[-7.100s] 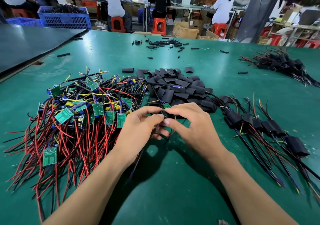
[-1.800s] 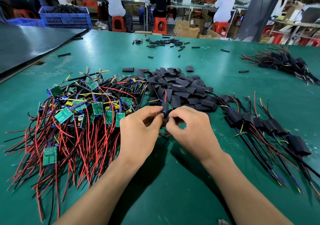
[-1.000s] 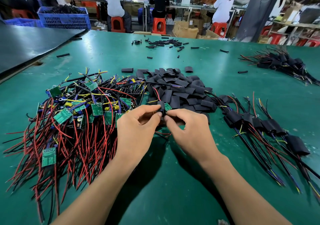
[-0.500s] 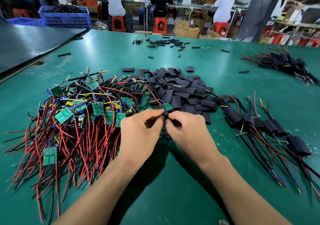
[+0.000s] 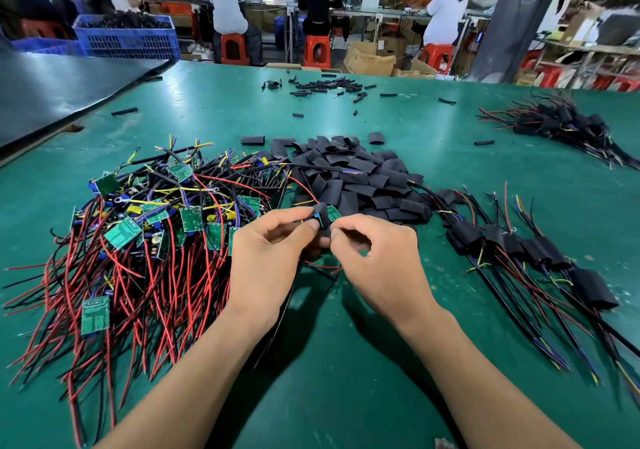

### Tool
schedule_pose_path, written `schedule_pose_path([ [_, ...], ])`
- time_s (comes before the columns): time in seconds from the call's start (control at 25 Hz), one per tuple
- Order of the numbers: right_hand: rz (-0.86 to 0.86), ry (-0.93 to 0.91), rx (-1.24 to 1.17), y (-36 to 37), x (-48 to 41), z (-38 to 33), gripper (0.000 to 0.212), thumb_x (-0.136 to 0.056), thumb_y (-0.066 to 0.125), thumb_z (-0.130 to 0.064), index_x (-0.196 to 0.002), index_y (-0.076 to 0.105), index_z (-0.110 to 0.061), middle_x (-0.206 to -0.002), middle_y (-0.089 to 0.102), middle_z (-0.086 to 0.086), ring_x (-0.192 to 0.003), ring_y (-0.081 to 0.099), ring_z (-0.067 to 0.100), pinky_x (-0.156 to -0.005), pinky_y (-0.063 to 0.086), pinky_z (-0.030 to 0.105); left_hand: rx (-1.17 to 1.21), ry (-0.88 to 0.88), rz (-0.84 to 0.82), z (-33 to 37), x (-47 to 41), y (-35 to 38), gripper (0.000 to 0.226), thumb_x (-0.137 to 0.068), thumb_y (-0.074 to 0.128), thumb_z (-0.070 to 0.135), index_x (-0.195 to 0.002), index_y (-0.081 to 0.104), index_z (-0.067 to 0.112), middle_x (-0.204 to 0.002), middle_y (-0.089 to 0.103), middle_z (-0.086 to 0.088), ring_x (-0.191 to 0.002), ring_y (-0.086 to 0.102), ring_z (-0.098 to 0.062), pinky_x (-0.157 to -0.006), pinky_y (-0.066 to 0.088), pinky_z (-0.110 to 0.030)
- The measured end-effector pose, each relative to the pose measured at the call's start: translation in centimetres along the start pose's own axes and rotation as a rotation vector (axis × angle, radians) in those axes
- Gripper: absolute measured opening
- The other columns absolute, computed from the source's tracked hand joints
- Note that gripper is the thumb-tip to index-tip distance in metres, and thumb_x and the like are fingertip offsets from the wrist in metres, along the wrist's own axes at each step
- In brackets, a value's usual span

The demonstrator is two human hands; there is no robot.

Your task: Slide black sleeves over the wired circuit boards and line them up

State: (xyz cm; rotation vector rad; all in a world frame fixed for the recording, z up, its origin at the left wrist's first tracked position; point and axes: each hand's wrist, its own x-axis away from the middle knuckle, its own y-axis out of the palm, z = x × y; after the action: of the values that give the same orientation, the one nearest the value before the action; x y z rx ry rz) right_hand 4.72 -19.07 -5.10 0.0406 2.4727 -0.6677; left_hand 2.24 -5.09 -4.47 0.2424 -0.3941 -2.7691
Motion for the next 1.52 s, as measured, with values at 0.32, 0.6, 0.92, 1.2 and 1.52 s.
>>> schedule_pose_path([
  [0.32, -0.054, -0.047, 0.058, -0.4, -0.2, 0.3, 0.013, -0.091, 0.07, -0.018, -0.098, 0.078, -0.013, -0.093, 0.076, -0.004, -0.084, 0.065, 0.0, -0.074, 0.042, 0.003, -0.274, 0.139, 0.014, 0.2, 0.3, -0.1, 0.023, -0.085, 0.072, -0.001, -0.089, 0.077, 0.021, -0.08, 0.077, 0.003, -0.074, 0.073, -0.01, -0.076, 0.058, -0.024],
  [0.6, -0.082, -0.074, 0.12, -0.6, -0.3, 0.3, 0.017, -0.086, 0.07, -0.019, -0.098, 0.078, -0.009, -0.093, 0.078, 0.002, -0.083, 0.067, 0.007, -0.079, 0.051, 0.017, -0.55, 0.316, 0.001, 0.4, 1.0, 0.0, 0.022, -0.082, 0.076, 0.003, -0.095, 0.079, 0.02, -0.083, 0.074, 0.018, -0.078, 0.072, -0.001, -0.08, 0.059, -0.026],
  [0.92, -0.158, -0.046, 0.093, -0.5, -0.3, 0.4, 0.014, -0.082, 0.06, -0.021, -0.078, 0.069, -0.01, -0.066, 0.064, 0.001, -0.059, 0.056, 0.015, -0.06, 0.048, 0.036, -0.662, 0.416, -0.021, 0.2, 1.1, -0.2, 0.023, -0.081, 0.075, 0.002, -0.095, 0.08, 0.019, -0.085, 0.076, 0.013, -0.075, 0.068, 0.009, -0.075, 0.054, -0.013],
  [1.2, -0.018, 0.05, 0.072, 0.4, -0.1, 0.1, 0.01, -0.077, 0.063, -0.026, -0.074, 0.068, -0.018, -0.062, 0.063, -0.007, -0.056, 0.055, 0.011, -0.057, 0.046, 0.024, -0.628, 0.396, 0.032, 0.0, 1.1, 0.3, 0.021, -0.081, 0.074, 0.003, -0.093, 0.08, 0.019, -0.084, 0.076, 0.015, -0.076, 0.068, 0.007, -0.077, 0.054, -0.014],
  [1.52, -0.019, 0.21, -0.099, -0.3, -0.1, -0.4, 0.009, -0.08, 0.063, -0.018, -0.075, 0.071, -0.021, -0.063, 0.069, -0.005, -0.059, 0.064, 0.01, -0.063, 0.049, 0.02, -0.06, 0.05, 0.062, 0.7, -0.2, -0.2, 0.017, -0.087, 0.068, -0.004, -0.089, 0.075, 0.011, -0.073, 0.075, -0.01, -0.066, 0.073, -0.019, -0.062, 0.057, -0.024],
])
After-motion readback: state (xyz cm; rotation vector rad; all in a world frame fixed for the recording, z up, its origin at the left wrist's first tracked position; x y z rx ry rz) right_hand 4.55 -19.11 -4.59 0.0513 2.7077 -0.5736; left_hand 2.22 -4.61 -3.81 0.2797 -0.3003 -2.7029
